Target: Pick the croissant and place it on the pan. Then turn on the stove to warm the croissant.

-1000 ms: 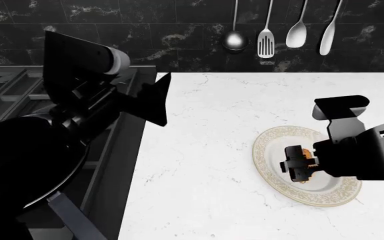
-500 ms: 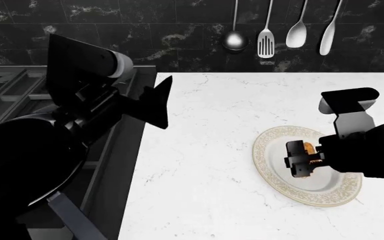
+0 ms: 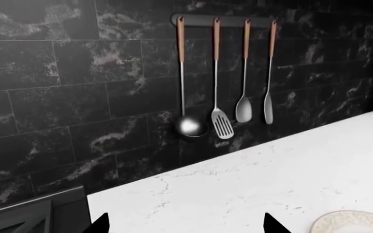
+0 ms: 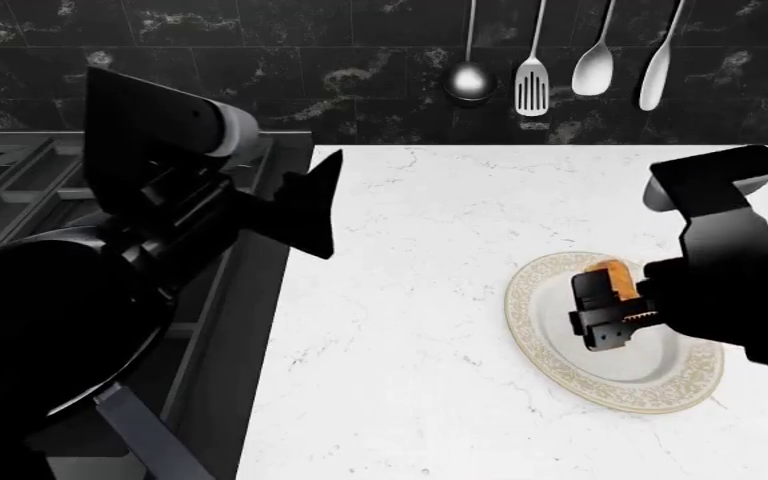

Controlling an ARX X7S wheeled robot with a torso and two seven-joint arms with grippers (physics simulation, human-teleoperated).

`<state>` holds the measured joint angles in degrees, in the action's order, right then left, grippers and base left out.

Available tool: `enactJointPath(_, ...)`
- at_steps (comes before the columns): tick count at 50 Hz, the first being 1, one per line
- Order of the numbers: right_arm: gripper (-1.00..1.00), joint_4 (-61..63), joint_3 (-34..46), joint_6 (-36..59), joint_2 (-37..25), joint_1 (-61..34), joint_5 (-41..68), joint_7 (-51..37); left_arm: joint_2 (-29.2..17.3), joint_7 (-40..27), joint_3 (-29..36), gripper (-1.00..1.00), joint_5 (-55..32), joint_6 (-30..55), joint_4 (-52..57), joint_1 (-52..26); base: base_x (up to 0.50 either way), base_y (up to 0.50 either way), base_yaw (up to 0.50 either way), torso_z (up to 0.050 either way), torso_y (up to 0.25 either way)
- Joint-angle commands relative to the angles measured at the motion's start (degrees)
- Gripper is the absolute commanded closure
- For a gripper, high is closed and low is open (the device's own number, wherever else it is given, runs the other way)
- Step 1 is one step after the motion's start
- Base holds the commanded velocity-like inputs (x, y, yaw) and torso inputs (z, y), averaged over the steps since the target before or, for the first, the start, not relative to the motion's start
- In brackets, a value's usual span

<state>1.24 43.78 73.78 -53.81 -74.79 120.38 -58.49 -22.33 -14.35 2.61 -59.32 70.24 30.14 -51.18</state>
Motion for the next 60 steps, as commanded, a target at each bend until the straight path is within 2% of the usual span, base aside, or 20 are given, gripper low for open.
enactJointPath(1,1.00,7.0,-1.5,-1.9,-1.4,-0.4,2.1,-2.3,-0.2,-1.2,-1.4,-1.00,-2.2,0.7,0.9,-0.2,0.00,0.00,0.00,0.000,0.000)
enactJointPath(13,1.00,13.9,-4.5,-5.0,-2.3,0.2,1.4,-2.4,-0.5,-2.1,-2.6,-1.00,-3.7,0.6,1.5,-0.2,0.00,0.00,0.00,0.000,0.000)
enactJointPath(32,1.00,25.5,-12.4,-11.2,-3.8,2.9,-3.0,2.2,-1.0,-3.5,-2.8,-1.00,-4.7,0.3,2.3,0.1,0.00,0.00,0.00,0.000,0.000)
enactJointPath(60,1.00,30.2,-12.3,-11.6,-1.4,-3.5,-0.4,-0.8,-1.4,-5.6,-3.7,-1.00,-8.1,0.7,3.4,-0.1,0.00,0.00,0.00,0.000,0.000)
